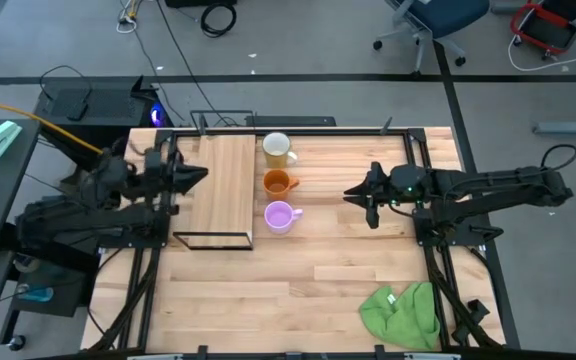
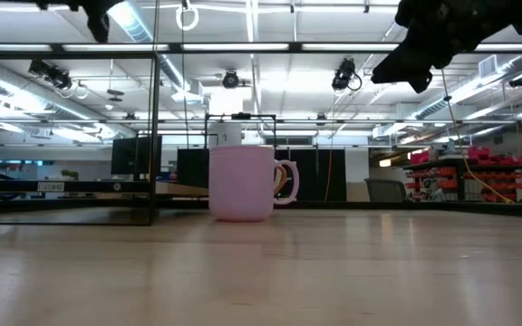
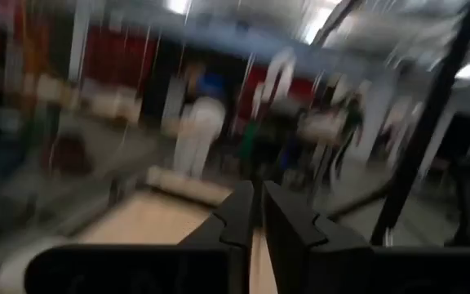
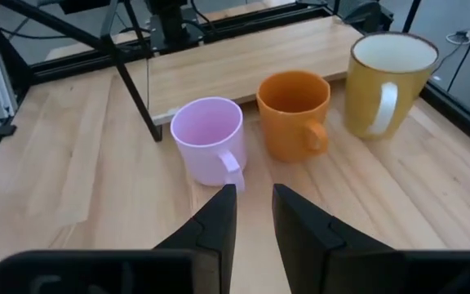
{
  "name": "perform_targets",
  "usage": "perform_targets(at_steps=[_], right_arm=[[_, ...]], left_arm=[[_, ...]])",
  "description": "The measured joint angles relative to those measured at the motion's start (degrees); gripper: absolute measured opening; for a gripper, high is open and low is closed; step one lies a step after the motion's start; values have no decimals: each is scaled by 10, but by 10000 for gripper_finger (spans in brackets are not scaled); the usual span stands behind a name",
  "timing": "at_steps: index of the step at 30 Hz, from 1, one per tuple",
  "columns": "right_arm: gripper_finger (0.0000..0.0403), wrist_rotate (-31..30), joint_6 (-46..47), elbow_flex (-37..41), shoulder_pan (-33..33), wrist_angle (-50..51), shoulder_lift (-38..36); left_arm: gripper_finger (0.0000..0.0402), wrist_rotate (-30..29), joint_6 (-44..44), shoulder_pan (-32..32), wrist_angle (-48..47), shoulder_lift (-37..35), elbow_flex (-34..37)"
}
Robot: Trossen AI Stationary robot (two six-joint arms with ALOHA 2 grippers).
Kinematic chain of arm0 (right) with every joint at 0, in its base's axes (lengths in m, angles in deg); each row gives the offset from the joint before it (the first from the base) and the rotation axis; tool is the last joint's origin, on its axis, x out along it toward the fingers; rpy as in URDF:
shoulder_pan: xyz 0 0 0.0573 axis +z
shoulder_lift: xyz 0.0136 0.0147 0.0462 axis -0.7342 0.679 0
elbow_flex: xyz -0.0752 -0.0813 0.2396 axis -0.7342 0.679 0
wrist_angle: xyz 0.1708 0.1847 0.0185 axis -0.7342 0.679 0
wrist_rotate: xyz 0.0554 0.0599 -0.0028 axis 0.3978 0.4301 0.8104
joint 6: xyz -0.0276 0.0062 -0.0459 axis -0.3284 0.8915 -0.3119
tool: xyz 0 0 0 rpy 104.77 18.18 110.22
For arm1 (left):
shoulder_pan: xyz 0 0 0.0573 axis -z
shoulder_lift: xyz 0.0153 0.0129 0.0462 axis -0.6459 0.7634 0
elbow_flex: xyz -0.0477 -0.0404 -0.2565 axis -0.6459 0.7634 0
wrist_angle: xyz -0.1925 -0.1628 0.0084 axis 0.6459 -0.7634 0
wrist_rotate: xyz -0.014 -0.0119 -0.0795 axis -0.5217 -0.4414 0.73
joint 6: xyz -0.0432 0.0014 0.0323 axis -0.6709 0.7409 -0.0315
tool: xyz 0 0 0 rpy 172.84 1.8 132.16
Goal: Stack small to large cups/mugs on shelf
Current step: Put the pink mug on the shelf
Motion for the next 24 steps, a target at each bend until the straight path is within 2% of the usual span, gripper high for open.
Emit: perform_targets(at_steps=[4,12,16,24], right_arm=[[88,0,23,0,0,5,0],[88,0,82,0,0,41,0],[88,0,133,0,0,85,0],[88,0,200,0,0,156,0]], left_arm=[[31,-6,-54,0,-126,103,-92],[19,-6,-211,0,-278,278,-220],[15,17,-287,0,-328,346,-275],[15,39,-348,3,-375,466,-337]])
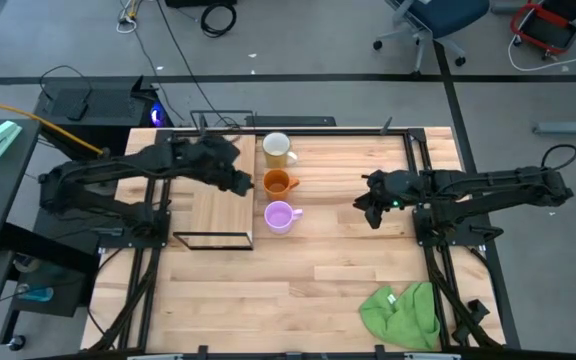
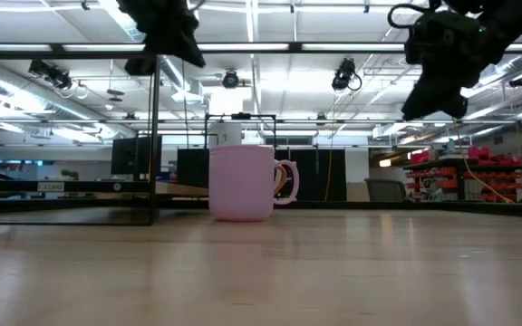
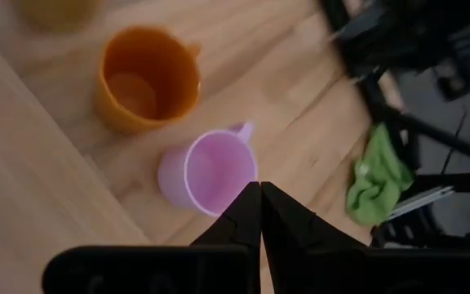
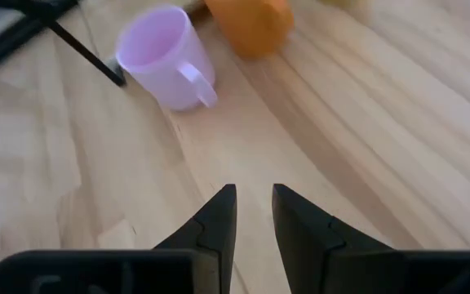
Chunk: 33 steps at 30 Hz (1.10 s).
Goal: Stack small to large cups/mugs on shelf
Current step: Put the pink mug on the shelf
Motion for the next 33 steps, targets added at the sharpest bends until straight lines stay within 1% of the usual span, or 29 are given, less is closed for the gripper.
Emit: perform_targets(at_steps=[8,10,12,14,17,25,33], right_arm=[[88,-1,28,0,0,57,0],[88,-11,29,0,0,77,0],[88,-35,38,0,1,97,0],[88,-55,41,0,0,111,0],[88,-67,41,0,0,114,0],[88,-70,42,0,1,118,0],[88,-71,42,0,1,120,0]], left_arm=[[14,52,-15,0,0,101,-6],[18,69,-15,0,-2,121,-6],[21,78,-14,0,-2,136,-6],[23,79,-5,0,-6,146,-6],[24,75,1,0,-9,156,-6],[27,63,-15,2,-17,180,-6],[53,60,-30,3,-2,202,-6]])
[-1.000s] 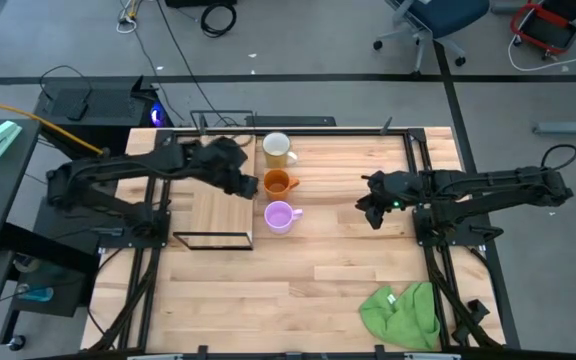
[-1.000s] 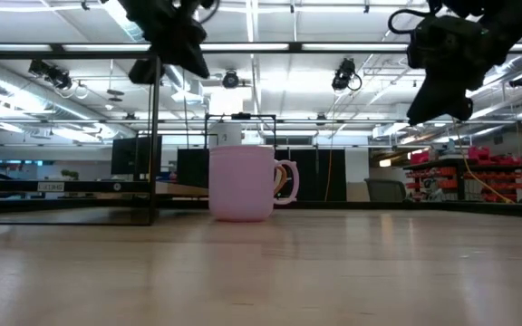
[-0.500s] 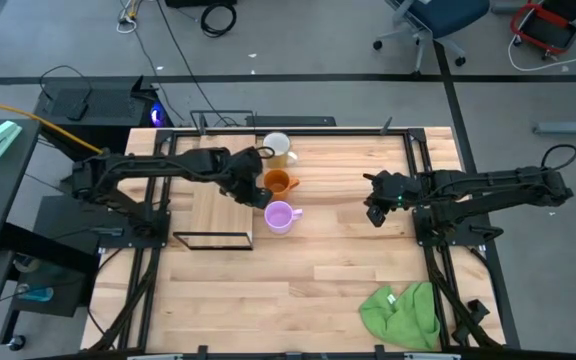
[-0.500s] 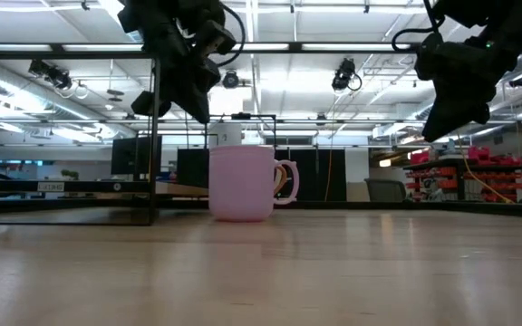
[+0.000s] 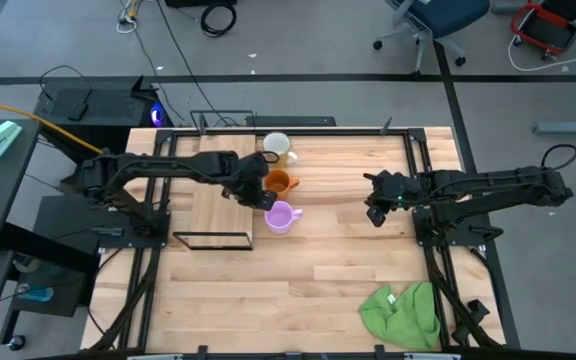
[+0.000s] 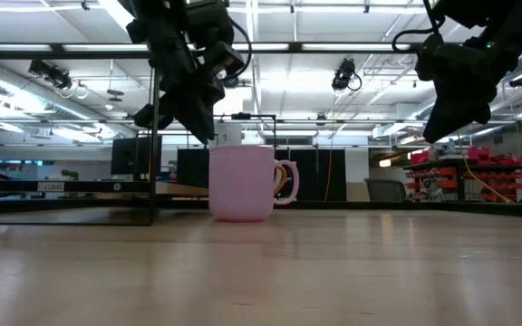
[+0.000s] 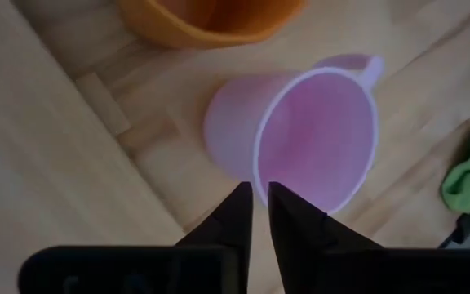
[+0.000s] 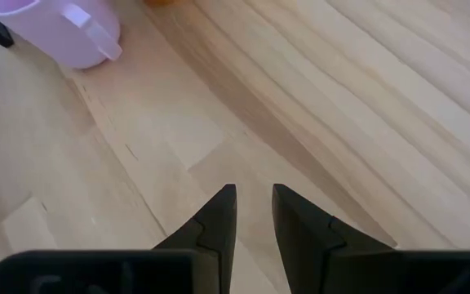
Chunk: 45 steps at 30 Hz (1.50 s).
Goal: Stack small to large cups/mugs on shelf
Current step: Put the pink mug on the shelf
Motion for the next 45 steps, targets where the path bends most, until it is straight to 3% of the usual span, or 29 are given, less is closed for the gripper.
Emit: perform_targets(at_steps=[15,45], right_arm=[[88,0,0,0,0,2,0],[88,0,-1,0,0,4,0]], left_arm=[[103,6,-30,3,20,24,1],[90,24,-25,4,51,63,0]])
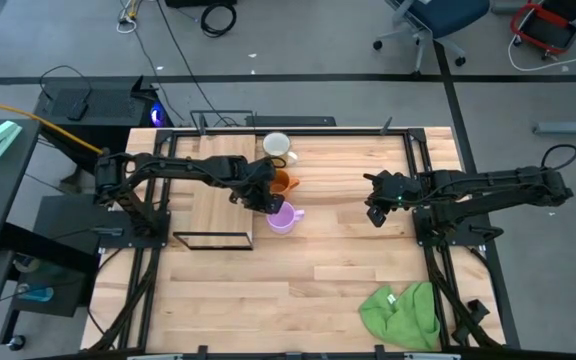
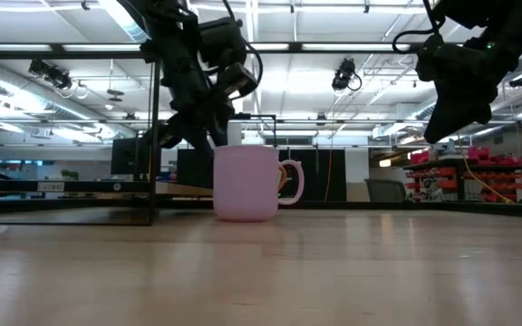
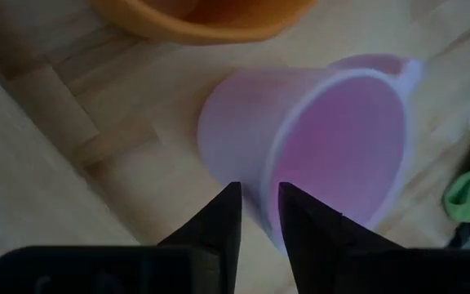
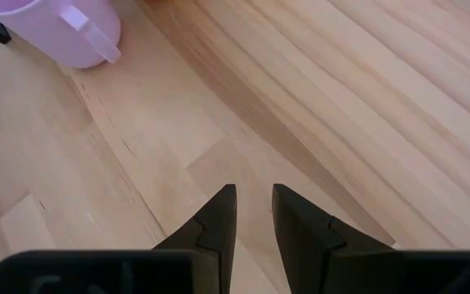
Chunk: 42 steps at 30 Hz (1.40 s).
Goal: Stack small to large cups/mugs on shelf
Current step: Put the pink mug on the shelf
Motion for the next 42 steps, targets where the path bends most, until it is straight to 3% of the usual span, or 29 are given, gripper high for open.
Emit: perform_targets(at_steps=[11,17,23,28,32,42], right_arm=[[88,0,0,0,1,1,0],[88,0,0,0,14,0,0],[88,-2,1,0,28,0,0],[88,-2,1,0,30,0,0],[88,-2,1,0,30,0,0],[88,-2,2,0,30,0,0]], left_arm=[[63,23,1,-1,11,18,1],[22,35,7,-1,14,18,-8],[18,48,25,-1,7,18,-50],[12,53,59,0,-64,18,-113],[12,11,89,0,-156,18,-179],[12,-163,114,3,-447,17,-352]])
